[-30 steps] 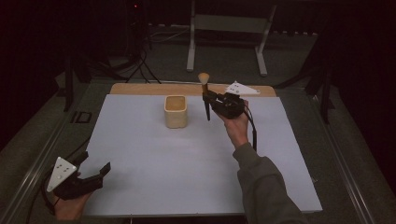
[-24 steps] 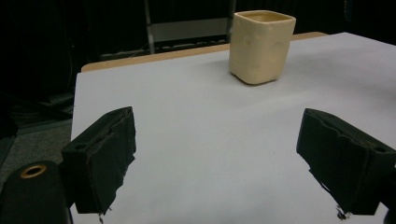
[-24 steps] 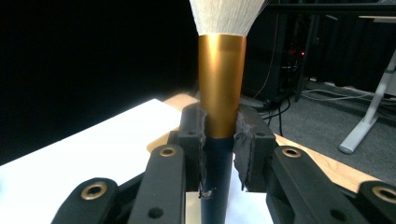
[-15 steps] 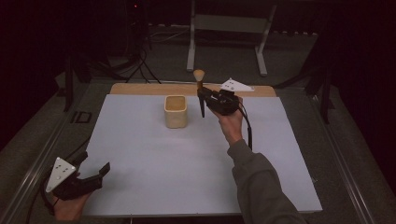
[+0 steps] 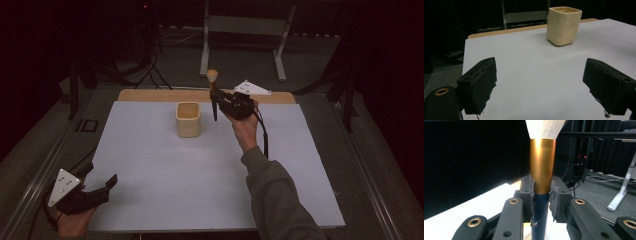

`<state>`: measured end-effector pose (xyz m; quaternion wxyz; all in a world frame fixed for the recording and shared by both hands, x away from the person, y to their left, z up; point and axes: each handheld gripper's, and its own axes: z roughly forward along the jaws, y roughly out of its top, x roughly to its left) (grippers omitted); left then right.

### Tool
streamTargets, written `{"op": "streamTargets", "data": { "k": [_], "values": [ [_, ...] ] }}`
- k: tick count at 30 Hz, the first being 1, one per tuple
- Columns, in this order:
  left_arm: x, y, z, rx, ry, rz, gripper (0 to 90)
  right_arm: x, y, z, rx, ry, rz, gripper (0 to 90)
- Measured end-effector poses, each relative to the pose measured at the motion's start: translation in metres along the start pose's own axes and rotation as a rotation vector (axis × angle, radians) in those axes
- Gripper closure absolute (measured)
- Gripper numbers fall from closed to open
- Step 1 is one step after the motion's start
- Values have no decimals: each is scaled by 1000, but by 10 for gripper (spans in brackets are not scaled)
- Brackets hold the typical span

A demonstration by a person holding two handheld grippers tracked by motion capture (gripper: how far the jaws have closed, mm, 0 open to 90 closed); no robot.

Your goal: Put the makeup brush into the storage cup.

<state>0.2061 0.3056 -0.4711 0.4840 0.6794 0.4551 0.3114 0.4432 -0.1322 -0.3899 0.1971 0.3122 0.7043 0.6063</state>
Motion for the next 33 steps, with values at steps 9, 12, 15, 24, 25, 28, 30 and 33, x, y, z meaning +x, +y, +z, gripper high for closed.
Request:
{"op": "streamTargets", "data": {
  "k": [9,12,15,24,25,28,30,33],
  "values": [
    [0,0,-1,-9,-1,-8,128,1,3,9,-7,-5,6,737],
    [1,0,-2,-13,1,-14,128,1,4,13,-5,-3,2,737],
    [1,0,-2,-12,1,-15,128,1,4,17,6,-3,-2,737],
    [2,-1,-2,-12,1,-18,128,-1,2,24,16,-22,3,737],
    [2,-1,-2,-12,1,-19,128,-2,1,24,16,-27,4,737],
    [2,-1,-3,-13,1,-20,128,-3,2,25,14,-29,14,737],
    [2,-1,-3,-15,3,-21,128,-3,2,26,15,-33,12,737],
    [2,-1,-3,-14,2,-20,128,-2,5,27,11,-28,8,736]
  ]
}}
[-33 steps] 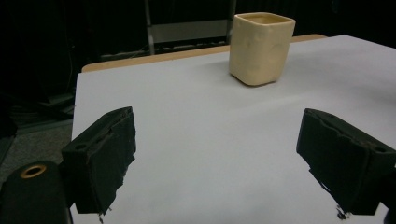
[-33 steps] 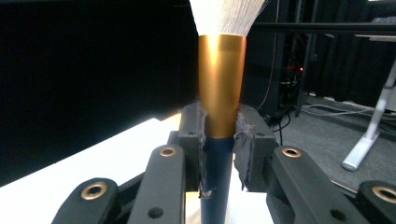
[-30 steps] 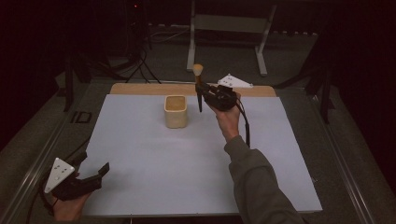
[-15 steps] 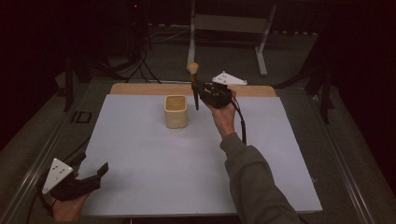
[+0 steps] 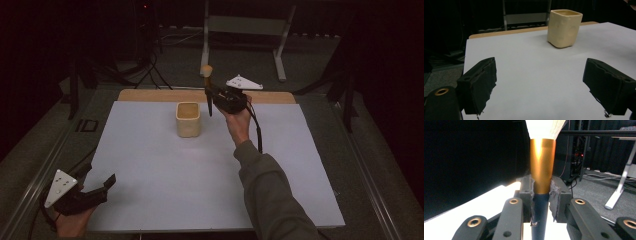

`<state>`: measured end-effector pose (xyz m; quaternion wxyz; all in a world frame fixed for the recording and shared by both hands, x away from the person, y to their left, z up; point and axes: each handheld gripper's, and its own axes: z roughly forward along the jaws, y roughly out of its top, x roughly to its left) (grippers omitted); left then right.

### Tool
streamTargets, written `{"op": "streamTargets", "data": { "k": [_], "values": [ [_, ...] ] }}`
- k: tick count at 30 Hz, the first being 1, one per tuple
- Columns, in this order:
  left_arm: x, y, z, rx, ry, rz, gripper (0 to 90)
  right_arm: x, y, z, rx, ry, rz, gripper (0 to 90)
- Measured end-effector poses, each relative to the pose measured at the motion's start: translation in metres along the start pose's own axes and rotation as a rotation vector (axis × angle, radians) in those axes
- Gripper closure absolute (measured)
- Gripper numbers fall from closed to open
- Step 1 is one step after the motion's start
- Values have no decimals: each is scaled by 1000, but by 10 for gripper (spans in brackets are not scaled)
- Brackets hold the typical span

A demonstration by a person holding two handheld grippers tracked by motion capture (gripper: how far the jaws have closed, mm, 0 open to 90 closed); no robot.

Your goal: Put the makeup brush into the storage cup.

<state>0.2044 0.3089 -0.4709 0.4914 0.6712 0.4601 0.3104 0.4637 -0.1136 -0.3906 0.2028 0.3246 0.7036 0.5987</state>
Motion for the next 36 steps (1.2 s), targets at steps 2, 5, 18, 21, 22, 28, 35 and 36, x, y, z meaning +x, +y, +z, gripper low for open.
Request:
{"op": "streamTargets", "data": {
  "k": [2,5,18,21,22,28,35,36],
  "values": [
    [0,0,0,0,0,0,128,1,1,1,-1,3,-1,736],
    [0,0,0,-4,0,-4,128,2,2,2,-5,3,3,736],
    [0,0,-1,-6,1,-6,127,5,3,11,0,-8,-5,737],
    [0,0,-1,-7,1,-7,127,5,2,12,2,-10,0,737],
    [0,0,-1,-7,1,-7,126,5,2,13,1,-9,2,737],
    [0,1,-1,-12,-1,-11,126,5,3,16,1,-17,3,737],
    [1,0,-2,-12,-2,-16,125,9,10,21,-9,-8,0,737],
    [1,0,-2,-13,-2,-17,125,10,11,22,-10,-9,-1,736]
  ]
}}
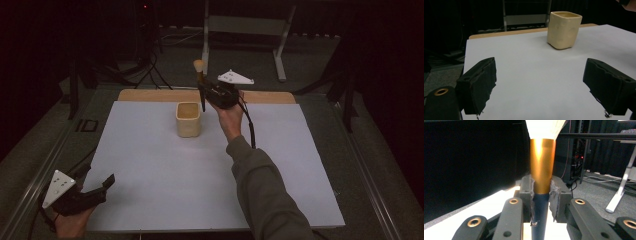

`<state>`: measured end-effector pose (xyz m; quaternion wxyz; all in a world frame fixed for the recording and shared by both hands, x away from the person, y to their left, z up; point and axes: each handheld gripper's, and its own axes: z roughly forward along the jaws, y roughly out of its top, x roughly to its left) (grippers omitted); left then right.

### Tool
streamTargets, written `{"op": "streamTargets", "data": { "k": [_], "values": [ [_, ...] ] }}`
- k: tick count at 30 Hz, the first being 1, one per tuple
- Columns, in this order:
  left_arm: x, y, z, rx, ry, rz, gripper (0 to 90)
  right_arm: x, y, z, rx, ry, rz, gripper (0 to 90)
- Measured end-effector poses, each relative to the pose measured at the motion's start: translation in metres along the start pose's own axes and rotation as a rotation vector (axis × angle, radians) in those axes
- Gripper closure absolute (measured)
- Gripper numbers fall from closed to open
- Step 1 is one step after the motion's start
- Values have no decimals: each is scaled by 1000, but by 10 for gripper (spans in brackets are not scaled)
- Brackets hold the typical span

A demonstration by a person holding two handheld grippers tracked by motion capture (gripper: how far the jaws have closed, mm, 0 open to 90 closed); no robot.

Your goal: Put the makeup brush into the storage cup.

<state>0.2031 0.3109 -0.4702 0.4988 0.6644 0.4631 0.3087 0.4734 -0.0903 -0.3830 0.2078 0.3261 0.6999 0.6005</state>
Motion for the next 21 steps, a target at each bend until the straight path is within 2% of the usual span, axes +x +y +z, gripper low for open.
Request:
{"op": "streamTargets", "data": {
  "k": [21],
  "values": [
    [1,0,-2,-8,2,-4,126,13,-2,18,13,4,20,736]
  ]
}}
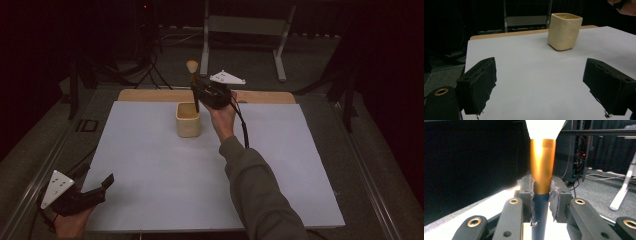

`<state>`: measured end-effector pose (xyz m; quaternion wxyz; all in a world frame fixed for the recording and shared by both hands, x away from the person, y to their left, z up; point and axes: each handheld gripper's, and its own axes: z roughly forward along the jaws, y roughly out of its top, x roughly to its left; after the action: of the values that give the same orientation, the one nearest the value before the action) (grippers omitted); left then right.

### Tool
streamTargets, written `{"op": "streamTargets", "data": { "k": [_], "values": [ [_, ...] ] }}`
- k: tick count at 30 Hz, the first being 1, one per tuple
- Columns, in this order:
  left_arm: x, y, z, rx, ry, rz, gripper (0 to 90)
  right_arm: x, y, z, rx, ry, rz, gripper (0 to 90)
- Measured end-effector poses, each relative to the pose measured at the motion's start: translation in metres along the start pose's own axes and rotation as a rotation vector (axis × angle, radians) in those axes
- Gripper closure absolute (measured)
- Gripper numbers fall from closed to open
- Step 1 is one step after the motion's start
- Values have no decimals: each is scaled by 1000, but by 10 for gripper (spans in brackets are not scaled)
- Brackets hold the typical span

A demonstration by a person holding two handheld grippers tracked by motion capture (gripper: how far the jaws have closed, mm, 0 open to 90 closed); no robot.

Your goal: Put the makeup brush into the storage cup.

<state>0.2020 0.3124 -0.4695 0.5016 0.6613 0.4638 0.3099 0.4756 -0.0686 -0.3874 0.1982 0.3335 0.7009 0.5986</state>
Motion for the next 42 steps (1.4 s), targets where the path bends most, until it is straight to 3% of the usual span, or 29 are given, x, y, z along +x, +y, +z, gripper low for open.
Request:
{"op": "streamTargets", "data": {
  "k": [8,20,42],
  "values": [
    [0,0,0,0,0,0,126,7,-2,7,20,-4,-24,736],
    [0,0,0,0,0,1,126,9,-13,14,53,-11,-21,736],
    [0,0,0,3,3,3,126,11,-25,17,110,-10,-68,726]
  ]
}}
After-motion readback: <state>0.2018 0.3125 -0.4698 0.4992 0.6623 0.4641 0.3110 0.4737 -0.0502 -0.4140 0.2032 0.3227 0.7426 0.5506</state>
